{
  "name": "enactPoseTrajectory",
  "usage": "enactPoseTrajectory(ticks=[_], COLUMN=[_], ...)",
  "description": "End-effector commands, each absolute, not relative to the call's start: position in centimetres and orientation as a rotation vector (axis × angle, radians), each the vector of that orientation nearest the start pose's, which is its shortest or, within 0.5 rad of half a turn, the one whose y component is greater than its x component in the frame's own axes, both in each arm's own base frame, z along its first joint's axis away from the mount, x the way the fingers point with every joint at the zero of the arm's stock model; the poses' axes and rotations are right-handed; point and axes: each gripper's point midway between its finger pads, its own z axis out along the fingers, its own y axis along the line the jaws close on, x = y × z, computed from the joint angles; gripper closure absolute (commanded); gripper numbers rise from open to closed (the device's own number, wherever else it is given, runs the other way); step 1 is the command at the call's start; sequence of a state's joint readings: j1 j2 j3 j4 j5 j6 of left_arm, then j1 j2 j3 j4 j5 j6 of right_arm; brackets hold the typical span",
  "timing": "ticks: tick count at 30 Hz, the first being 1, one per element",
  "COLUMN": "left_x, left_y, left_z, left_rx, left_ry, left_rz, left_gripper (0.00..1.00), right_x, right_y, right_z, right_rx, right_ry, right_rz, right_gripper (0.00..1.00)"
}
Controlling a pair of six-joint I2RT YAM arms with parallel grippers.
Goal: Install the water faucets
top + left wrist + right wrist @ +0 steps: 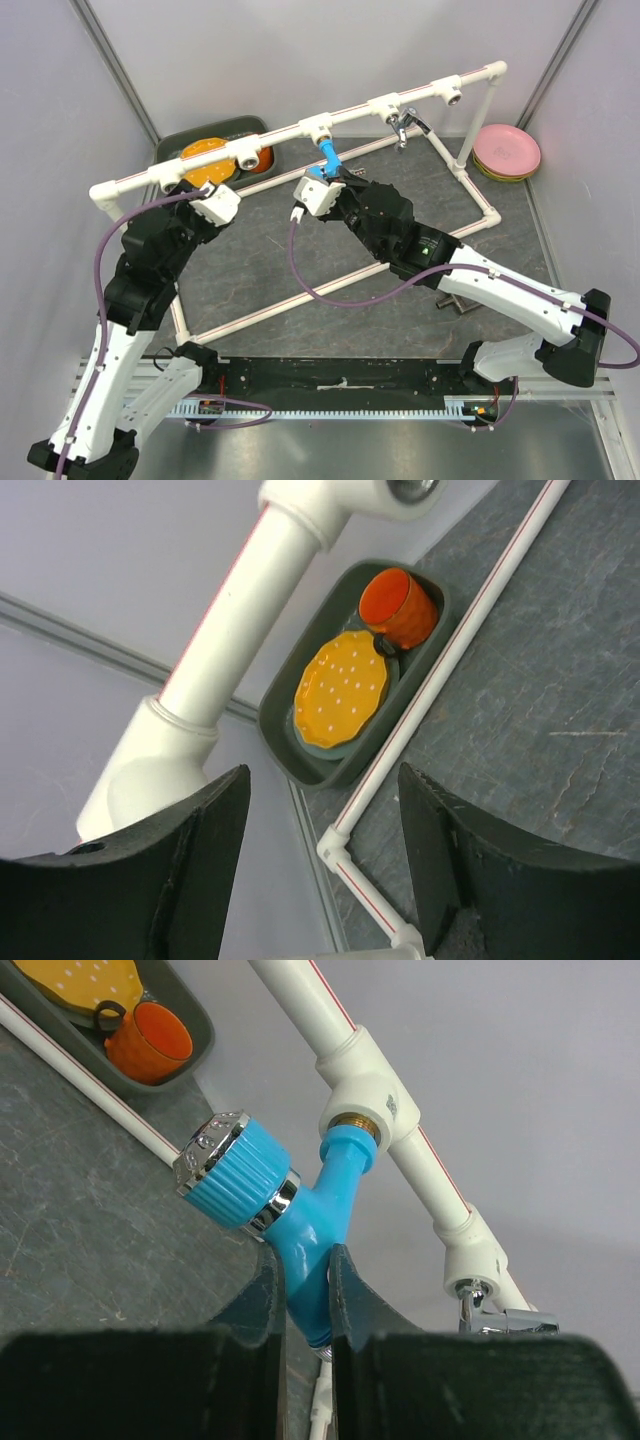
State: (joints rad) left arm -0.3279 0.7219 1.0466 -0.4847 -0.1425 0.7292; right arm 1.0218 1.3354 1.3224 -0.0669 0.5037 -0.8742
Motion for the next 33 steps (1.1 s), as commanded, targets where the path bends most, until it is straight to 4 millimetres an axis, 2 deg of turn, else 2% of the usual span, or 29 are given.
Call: enactPoseTrajectory(ticks=[1, 6, 8, 12, 16, 24, 28, 29, 32, 33], left_x=[25.1, 22.2, 22.3, 25.0, 28.1, 31.1, 32.7, 33.0, 33.8, 34.0], left_y=[-2.4, -4.0, -4.2, -2.3, -3.1, -4.0, -3.5, -3.4, -3.4, -3.6], left_z=[46.6, 48.0, 47.7, 45.1, 42.1, 40.6, 40.3, 40.0, 39.5, 39.2], left_rx=[0.653, 0.705, 0.742, 0.764, 0.842, 0.895, 0.880, 0.879, 0.860, 0.867], left_ry=[1.248, 1.124, 1.105, 1.238, 1.337, 1.398, 1.413, 1.418, 1.421, 1.424], left_rz=[0.521, 0.421, 0.449, 0.603, 0.608, 0.606, 0.670, 0.680, 0.694, 0.685], left_gripper=[0.30, 0.30, 0.30, 0.29, 0.28, 0.28, 0.30, 0.31, 0.42, 0.52], right_x=[31.7, 31.8, 31.8, 31.9, 31.8, 31.8, 31.7, 31.7, 31.6, 31.5], right_y=[28.6, 28.7, 28.8, 28.9, 29.1, 29.1, 29.3, 29.2, 29.3, 29.4], right_z=[39.2, 39.1, 39.1, 39.1, 39.2, 39.3, 39.3, 39.4, 39.4, 39.3], right_rx=[-0.809, -0.809, -0.811, -0.814, -0.811, -0.806, -0.801, -0.798, -0.781, -0.777], right_ry=[1.344, 1.346, 1.345, 1.343, 1.340, 1.338, 1.336, 1.336, 1.341, 1.343], right_rz=[-0.128, -0.118, -0.113, -0.107, -0.094, -0.081, -0.059, -0.053, -0.031, -0.022], right_gripper=[1.00, 1.00, 1.00, 1.00, 1.00, 1.00, 1.00, 1.00, 1.00, 1.00])
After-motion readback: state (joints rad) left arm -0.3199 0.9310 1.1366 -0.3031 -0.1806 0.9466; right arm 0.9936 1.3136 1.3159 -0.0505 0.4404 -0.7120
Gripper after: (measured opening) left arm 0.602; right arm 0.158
